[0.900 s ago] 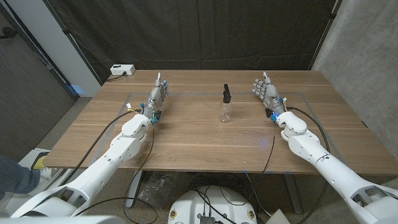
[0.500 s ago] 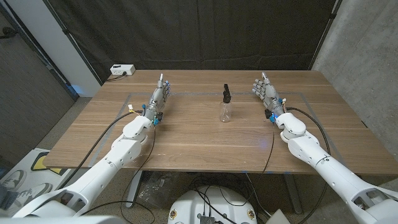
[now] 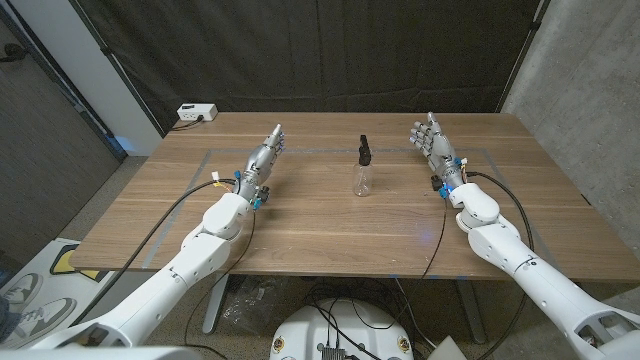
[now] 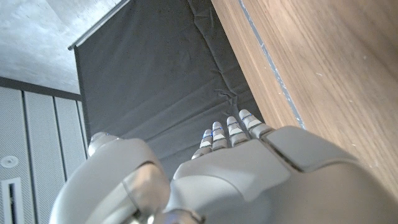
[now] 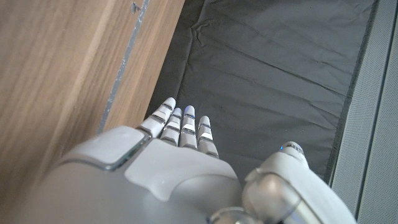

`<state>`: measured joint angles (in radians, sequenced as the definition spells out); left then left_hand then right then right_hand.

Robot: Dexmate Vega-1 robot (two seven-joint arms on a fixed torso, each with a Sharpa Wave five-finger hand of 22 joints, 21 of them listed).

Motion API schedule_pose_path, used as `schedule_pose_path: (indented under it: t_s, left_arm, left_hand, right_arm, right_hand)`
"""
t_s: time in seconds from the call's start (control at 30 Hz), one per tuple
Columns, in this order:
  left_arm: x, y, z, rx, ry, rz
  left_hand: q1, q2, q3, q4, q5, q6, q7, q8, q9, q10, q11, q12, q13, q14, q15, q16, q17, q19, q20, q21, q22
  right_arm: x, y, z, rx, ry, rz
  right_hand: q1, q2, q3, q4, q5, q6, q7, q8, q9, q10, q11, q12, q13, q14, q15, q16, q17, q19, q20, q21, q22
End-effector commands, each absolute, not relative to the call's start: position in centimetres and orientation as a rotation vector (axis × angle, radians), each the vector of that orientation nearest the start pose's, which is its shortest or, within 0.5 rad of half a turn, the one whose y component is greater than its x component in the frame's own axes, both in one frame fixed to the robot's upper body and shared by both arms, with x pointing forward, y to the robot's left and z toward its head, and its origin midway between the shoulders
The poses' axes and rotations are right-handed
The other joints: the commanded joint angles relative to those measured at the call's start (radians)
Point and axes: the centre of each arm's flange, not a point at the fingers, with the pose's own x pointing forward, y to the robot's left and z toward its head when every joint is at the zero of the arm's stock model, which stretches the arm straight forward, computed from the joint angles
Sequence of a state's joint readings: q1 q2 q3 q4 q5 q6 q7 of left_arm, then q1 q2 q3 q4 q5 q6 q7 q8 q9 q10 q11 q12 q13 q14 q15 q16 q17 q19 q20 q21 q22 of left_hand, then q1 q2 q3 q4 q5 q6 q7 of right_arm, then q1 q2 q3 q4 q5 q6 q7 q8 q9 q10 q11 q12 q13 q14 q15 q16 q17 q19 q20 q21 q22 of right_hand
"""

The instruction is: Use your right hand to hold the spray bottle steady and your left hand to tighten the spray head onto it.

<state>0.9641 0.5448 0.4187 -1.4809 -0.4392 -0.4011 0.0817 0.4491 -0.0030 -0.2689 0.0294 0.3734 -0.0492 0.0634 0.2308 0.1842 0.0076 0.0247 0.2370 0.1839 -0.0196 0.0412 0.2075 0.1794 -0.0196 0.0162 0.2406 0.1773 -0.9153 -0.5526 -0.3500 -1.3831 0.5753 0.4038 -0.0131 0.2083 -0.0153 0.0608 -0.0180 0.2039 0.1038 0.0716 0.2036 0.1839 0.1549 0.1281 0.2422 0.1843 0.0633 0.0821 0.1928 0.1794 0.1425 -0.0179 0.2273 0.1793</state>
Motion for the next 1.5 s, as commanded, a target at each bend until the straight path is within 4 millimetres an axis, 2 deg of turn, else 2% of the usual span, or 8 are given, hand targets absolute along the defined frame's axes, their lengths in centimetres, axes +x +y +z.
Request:
schedule_pose_path:
  t_s: [0.03,0.1,0.23,0.37,0.5,0.87,1.2,1.5]
  left_arm:
    - [57.4,21.6,-4.8,0.194,-0.790,-0.234]
    - [57.0,21.6,-4.6,0.207,-0.781,-0.226]
    - [56.3,21.9,-4.3,0.208,-0.754,-0.202]
    - [55.7,22.4,-3.9,0.204,-0.731,-0.175]
    - [55.3,23.0,-3.8,0.186,-0.710,-0.160]
    - [55.0,23.3,-3.0,0.181,-0.728,-0.267]
    - [52.2,22.7,-2.9,0.283,-0.804,-0.215]
    - [50.4,23.2,-4.1,0.274,-0.868,-0.214]
  left_hand:
    - [0.023,-0.002,-0.002,-0.011,-0.003,0.013,-0.001,0.007,0.003,0.019,0.004,0.007,0.005,0.016,-0.002,0.003,0.002,0.011,0.003,0.001,0.003]
    - [0.026,-0.003,-0.002,-0.012,-0.004,0.014,-0.002,0.007,0.003,0.020,0.003,0.006,0.005,0.019,-0.004,0.003,0.002,0.011,0.003,0.000,0.003]
    - [0.037,-0.005,-0.002,-0.018,-0.005,0.023,0.000,0.007,0.003,0.033,0.008,0.008,0.005,0.030,0.001,0.003,0.002,0.014,0.007,-0.002,0.003]
    - [0.045,-0.006,-0.005,-0.021,-0.008,0.030,-0.002,0.005,0.003,0.054,0.012,0.011,0.006,0.048,0.010,0.005,0.003,0.032,0.031,0.001,0.004]
    - [0.046,-0.005,-0.007,-0.021,-0.010,0.041,0.005,0.005,0.003,0.065,0.016,0.012,0.006,0.058,0.009,0.006,0.004,0.044,0.027,0.004,0.004]
    - [0.045,-0.005,-0.015,-0.018,-0.017,0.075,0.009,0.008,0.004,0.103,0.013,0.018,0.007,0.099,0.004,0.012,0.005,0.073,0.021,0.008,0.005]
    - [0.050,-0.008,-0.022,-0.018,-0.021,0.128,0.001,0.018,0.004,0.146,0.004,0.023,0.007,0.140,-0.006,0.015,0.004,0.108,0.022,0.013,0.005]
    - [0.057,-0.008,-0.024,-0.021,-0.022,0.151,-0.005,0.021,0.003,0.162,-0.007,0.022,0.007,0.153,-0.020,0.013,0.003,0.112,0.021,0.009,0.004]
  right_arm:
    - [60.8,-30.6,-2.6,-0.069,-0.780,0.180]
    - [60.5,-30.5,-3.2,-0.083,-0.793,0.161]
    - [59.6,-30.3,-4.3,-0.158,-0.820,0.137]
    - [58.5,-29.8,-5.5,-0.217,-0.848,0.116]
    - [57.8,-29.3,-6.6,-0.252,-0.873,0.111]
    - [57.6,-28.8,-9.7,-0.304,-0.861,0.067]
    - [56.7,-26.6,-13.9,-0.363,-0.790,0.075]
    - [56.1,-25.2,-16.0,-0.496,-0.760,-0.002]
  right_hand:
    - [0.011,-0.009,0.002,-0.009,0.003,0.024,-0.004,0.008,0.003,0.018,-0.005,0.007,0.003,0.009,-0.004,0.005,0.002,0.014,-0.001,0.003,0.003]
    - [0.017,-0.011,0.000,-0.016,0.003,0.080,-0.021,0.025,0.007,0.044,-0.017,0.012,0.003,0.028,-0.015,0.005,0.002,0.033,-0.006,0.004,0.004]
    - [0.024,-0.012,0.000,-0.022,0.004,0.110,-0.029,0.034,0.010,0.069,-0.036,0.019,0.003,0.049,-0.023,0.008,0.002,0.049,-0.008,0.006,0.004]
    - [0.034,-0.015,0.000,-0.029,0.005,0.078,-0.028,0.018,0.010,0.069,-0.037,0.016,0.004,0.052,-0.027,0.005,0.001,0.053,-0.009,0.003,0.004]
    - [0.044,-0.019,0.000,-0.037,0.006,0.047,-0.027,0.005,0.010,0.061,-0.039,0.010,0.004,0.050,-0.031,0.001,0.001,0.054,-0.011,0.001,0.003]
    - [0.067,-0.031,-0.001,-0.055,0.010,0.050,-0.009,0.003,0.008,0.073,-0.050,0.007,0.001,0.062,-0.053,-0.002,0.000,0.070,-0.036,-0.001,0.003]
    - [0.077,-0.038,-0.002,-0.063,0.011,0.047,-0.002,0.001,0.007,0.069,-0.047,0.001,0.000,0.057,-0.050,-0.006,0.000,0.066,-0.039,-0.005,0.003]
    - [0.099,-0.046,-0.001,-0.078,0.016,0.020,0.006,-0.009,0.006,0.049,-0.046,-0.012,-0.001,0.041,-0.048,-0.013,0.000,0.053,-0.037,-0.015,0.002]
